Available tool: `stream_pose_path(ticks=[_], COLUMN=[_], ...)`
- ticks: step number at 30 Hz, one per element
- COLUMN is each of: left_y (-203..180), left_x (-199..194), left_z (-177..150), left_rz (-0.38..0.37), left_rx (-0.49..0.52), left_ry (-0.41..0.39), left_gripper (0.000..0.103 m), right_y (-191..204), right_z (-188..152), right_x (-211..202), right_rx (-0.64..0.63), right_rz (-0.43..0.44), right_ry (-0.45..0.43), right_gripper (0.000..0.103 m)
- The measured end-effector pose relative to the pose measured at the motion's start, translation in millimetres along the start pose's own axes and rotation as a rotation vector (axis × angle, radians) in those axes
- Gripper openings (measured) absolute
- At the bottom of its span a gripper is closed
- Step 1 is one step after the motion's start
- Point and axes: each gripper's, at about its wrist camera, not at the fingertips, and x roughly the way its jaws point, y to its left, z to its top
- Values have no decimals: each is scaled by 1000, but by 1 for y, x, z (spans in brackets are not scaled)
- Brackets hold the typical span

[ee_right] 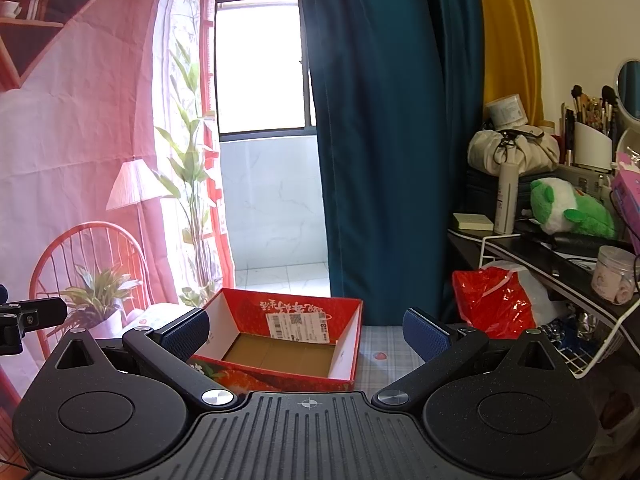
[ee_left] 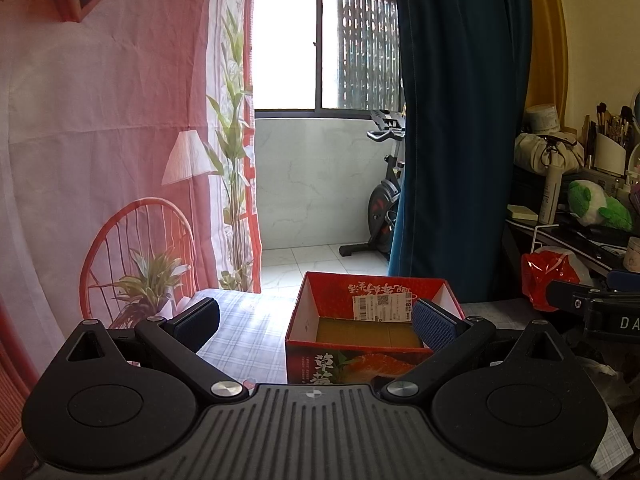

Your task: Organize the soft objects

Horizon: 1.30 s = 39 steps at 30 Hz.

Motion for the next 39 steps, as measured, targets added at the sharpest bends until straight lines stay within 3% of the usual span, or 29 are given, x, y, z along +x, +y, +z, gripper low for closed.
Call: stream_pose_path(ticks=[16, 23, 30, 35, 39], left_y=[1, -7, 1, 4, 13], left_x=[1, 1, 17, 35, 61], left_z=[-1, -2, -13, -34, -53], left_rz=[11, 108, 34, 11, -25], left_rx=[-12, 30, -8, -43, -124], left_ry=[7, -5, 34, 19, 65], left_gripper=[103, 103, 103, 103, 102], right_y=[0, -4, -10, -18, -21], right_z=[0, -4, -16, -42, -70], right_x=[1, 0, 16, 34, 62], right_rx=[1, 26, 66, 89, 86], right_rz=[-2, 42, 52, 108, 79], right_ry=[3, -6, 25, -27, 42], right_gripper=[103, 103, 103, 103, 103])
